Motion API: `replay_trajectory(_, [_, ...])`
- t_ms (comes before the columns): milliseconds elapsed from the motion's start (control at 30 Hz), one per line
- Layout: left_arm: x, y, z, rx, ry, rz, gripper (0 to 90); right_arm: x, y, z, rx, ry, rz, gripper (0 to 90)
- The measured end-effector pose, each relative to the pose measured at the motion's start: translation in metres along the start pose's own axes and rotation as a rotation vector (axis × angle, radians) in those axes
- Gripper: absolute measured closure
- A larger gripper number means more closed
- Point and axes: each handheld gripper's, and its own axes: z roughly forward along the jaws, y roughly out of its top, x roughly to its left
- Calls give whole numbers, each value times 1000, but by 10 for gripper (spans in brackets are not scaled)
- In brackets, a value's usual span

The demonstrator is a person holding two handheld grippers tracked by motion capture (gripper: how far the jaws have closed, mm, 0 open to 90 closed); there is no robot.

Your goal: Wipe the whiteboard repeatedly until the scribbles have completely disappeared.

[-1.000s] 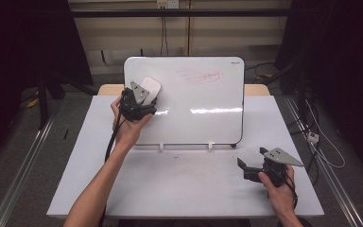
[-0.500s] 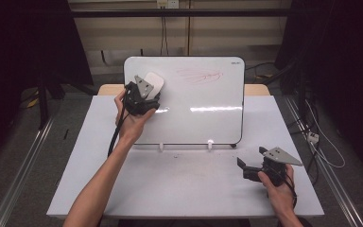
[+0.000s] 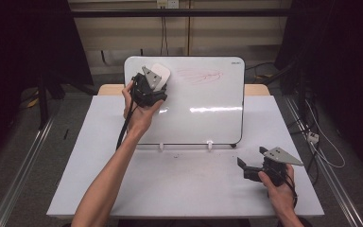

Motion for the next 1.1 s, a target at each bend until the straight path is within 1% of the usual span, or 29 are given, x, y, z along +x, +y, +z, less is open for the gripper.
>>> replay_trajectory(67, [-2, 2, 1, 2, 4, 13, 311, 0, 0, 0, 0, 0, 1, 55])
replay_trajectory(100, [-3, 3, 1, 1, 1, 32, 310, 0, 0, 0, 0, -1, 2, 55])
replay_trajectory(133, [-5, 4, 1, -1, -3, 41, 310, -1, 0, 0, 1, -1, 1, 56])
replay_trajectory(167, [-6, 5, 2, -1, -1, 43, 310, -1, 0, 1, 2, 1, 1, 56])
replay_trajectory(267, [-8, 8, 5, -1, -8, 31, 310, 0, 0, 1, 3, 2, 1, 56])
replay_trajectory(300, [-9, 9, 5, -3, -7, 34, 310, 0, 0, 1, 3, 3, 1, 55])
replay_trajectory(367, [-13, 11, 6, -8, -3, 39, 310, -1, 0, 1, 3, 3, 2, 56])
replay_trajectory(400, [-16, 12, 6, -6, -10, 52, 310, -1, 0, 1, 4, 4, 3, 55])
replay_trajectory(433, [-19, 12, 7, -11, -14, 55, 310, -1, 0, 2, 4, 7, 5, 55])
replay_trajectory(467, [-22, 12, 8, -12, -6, 52, 310, -1, 0, 2, 6, 7, 3, 55])
replay_trajectory(500, [-24, 14, 9, -12, -13, 43, 310, -1, 0, 3, 7, 9, 6, 55])
replay_trajectory(533, [-27, 15, 10, -12, -24, 48, 310, -2, 0, 3, 6, 9, 6, 56])
replay_trajectory(600, [-35, 19, 12, -14, -33, 69, 310, -1, 0, 4, 6, 10, 5, 56])
replay_trajectory(700, [-47, 23, 15, -13, -48, 90, 310, -1, 0, 3, 4, 15, 4, 56])
replay_trajectory(767, [-54, 25, 17, -16, -53, 97, 310, -1, 0, 3, 4, 14, 3, 56])
replay_trajectory(800, [-58, 25, 17, -13, -55, 110, 310, -1, 0, 3, 3, 15, 3, 56])
replay_trajectory(867, [-66, 25, 18, -18, -62, 118, 310, -2, 0, 2, 2, 14, 4, 56])
replay_trajectory(900, [-70, 25, 18, -13, -69, 133, 310, -2, -1, 2, 1, 13, 3, 56])
replay_trajectory(1067, [-90, 23, 18, -12, -93, 178, 310, -2, -1, 0, -3, 12, 3, 56])
replay_trajectory(1100, [-95, 22, 18, -14, -95, 179, 310, -2, -1, 0, -2, 12, 3, 56])
